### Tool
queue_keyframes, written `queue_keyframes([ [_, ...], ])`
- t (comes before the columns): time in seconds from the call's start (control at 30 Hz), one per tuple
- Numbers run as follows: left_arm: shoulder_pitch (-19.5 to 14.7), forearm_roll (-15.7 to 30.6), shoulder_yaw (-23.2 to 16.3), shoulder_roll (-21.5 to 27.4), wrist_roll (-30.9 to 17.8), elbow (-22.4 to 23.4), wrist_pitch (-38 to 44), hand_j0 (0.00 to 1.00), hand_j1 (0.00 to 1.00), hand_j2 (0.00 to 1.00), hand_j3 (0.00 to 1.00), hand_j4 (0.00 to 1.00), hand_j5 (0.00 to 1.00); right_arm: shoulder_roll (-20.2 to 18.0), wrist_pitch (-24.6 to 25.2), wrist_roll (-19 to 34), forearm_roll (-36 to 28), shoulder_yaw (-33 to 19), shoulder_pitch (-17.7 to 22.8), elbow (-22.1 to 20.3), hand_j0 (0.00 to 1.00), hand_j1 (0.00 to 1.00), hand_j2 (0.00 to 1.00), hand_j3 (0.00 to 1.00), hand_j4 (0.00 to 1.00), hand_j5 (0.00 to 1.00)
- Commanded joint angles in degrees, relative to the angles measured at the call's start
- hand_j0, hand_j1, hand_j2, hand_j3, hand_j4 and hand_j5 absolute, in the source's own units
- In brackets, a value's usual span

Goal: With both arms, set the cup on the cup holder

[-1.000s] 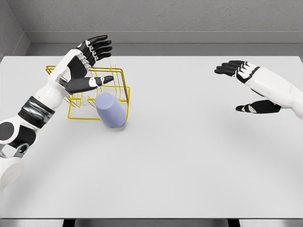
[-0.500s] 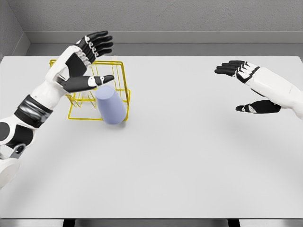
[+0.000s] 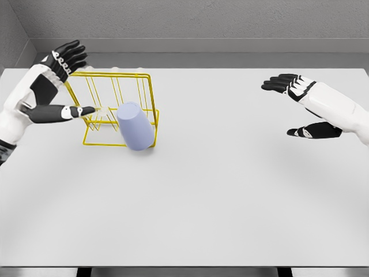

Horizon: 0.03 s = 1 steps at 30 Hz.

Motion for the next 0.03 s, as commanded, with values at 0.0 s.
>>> queue_keyframes([
  [0.0,0.09,0.09,2.53,0.92,-0.02,0.07,-3.74,1.00,1.00,1.00,1.00,1.00,1.00,-0.04,0.17,-0.03,-0.36,0.02,0.00,0.05,1.00,1.00,1.00,1.00,1.00,1.00],
])
